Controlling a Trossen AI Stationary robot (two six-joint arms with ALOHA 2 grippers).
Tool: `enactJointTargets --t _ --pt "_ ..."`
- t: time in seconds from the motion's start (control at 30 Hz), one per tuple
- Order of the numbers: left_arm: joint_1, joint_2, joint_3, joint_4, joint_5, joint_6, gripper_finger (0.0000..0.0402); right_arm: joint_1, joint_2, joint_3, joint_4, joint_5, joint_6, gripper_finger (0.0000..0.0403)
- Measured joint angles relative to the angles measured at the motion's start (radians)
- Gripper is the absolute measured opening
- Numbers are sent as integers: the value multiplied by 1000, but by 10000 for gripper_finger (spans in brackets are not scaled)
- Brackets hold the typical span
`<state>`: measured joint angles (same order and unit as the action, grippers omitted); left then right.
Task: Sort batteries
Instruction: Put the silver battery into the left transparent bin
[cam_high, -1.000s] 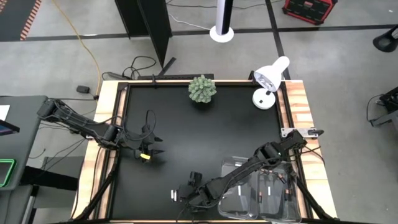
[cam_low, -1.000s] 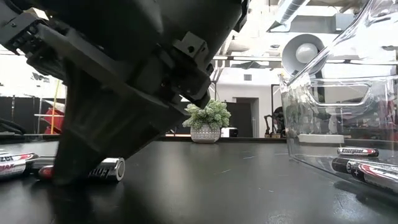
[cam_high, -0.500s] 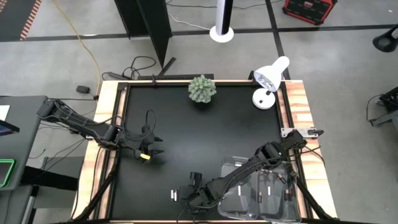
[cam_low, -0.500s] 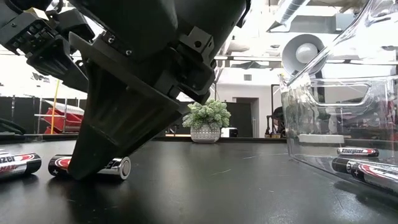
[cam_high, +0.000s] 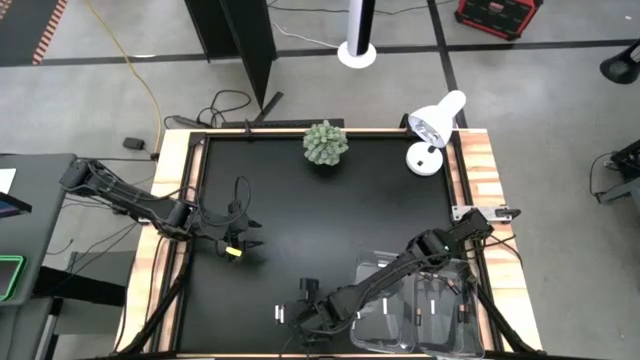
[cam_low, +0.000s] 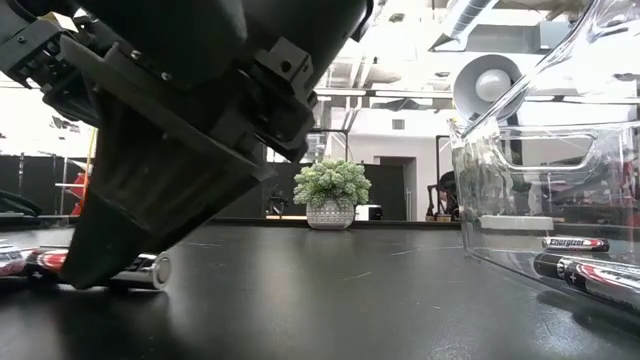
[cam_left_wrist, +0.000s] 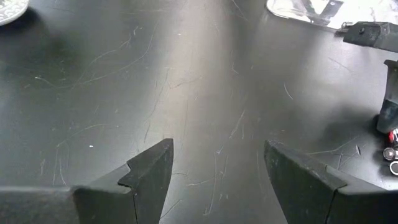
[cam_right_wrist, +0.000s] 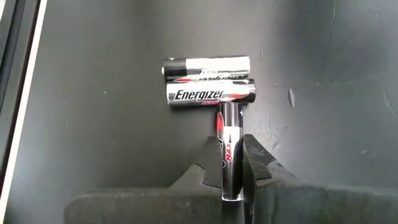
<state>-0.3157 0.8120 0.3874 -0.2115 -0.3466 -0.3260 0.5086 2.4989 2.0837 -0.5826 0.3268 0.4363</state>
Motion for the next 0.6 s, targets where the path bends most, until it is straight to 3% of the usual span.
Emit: enactJointTargets --t 0.6 --pt "0 0 0 -1 0 1 247 -1 -57 4 -19 17 -62 18"
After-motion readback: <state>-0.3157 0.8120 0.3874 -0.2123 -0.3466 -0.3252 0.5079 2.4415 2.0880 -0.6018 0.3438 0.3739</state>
